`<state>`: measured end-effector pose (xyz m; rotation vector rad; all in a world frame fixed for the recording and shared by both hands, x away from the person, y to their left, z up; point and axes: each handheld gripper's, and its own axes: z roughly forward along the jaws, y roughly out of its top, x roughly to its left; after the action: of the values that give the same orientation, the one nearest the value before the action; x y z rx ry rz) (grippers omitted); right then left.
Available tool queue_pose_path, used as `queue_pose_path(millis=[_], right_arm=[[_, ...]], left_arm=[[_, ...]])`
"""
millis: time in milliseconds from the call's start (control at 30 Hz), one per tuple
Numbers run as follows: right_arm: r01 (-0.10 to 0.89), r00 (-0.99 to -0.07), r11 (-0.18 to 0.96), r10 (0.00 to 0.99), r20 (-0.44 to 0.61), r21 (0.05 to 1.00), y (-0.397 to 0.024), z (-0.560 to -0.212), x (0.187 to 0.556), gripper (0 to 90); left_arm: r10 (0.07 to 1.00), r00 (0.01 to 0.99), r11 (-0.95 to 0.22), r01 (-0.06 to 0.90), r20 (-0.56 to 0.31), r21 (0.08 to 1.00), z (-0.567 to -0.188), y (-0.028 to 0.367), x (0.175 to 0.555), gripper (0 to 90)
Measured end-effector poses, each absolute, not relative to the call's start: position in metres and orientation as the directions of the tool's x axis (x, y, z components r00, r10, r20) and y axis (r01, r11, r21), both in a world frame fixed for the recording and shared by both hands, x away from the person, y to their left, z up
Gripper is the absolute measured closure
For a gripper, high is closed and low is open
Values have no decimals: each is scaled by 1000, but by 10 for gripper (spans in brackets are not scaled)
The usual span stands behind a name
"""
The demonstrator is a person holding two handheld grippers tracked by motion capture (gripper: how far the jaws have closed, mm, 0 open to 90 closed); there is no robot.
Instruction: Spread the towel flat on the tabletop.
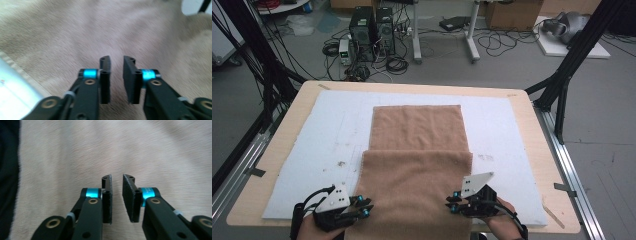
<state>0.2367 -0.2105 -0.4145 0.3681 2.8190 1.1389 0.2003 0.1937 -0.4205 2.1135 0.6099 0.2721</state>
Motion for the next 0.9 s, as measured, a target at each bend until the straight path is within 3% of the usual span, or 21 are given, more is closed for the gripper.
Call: queue_pose_path(millis=[133,300,433,800,900], right_arm=[[210,-952,704,306,-23,679,-214,-411,260,683],[271,-943,703,332,33,658,-214,-425,284,674],[270,-947,700,316,52,662,-212,-436,281,815],[219,-970,709,230,73,670,-210,-433,242,852],[202,-970,695,239,44,691,-214,-425,237,795]], left_arm=[[551,834,-468,338,-30,817,-423,191,225,662],[542,838,-511,394,-70,764,-443,183,247,663],[531,845,-503,376,-65,778,-446,183,239,840],[494,867,-517,345,-55,784,-441,190,191,860],[490,870,-488,327,-56,809,-430,193,186,810]])
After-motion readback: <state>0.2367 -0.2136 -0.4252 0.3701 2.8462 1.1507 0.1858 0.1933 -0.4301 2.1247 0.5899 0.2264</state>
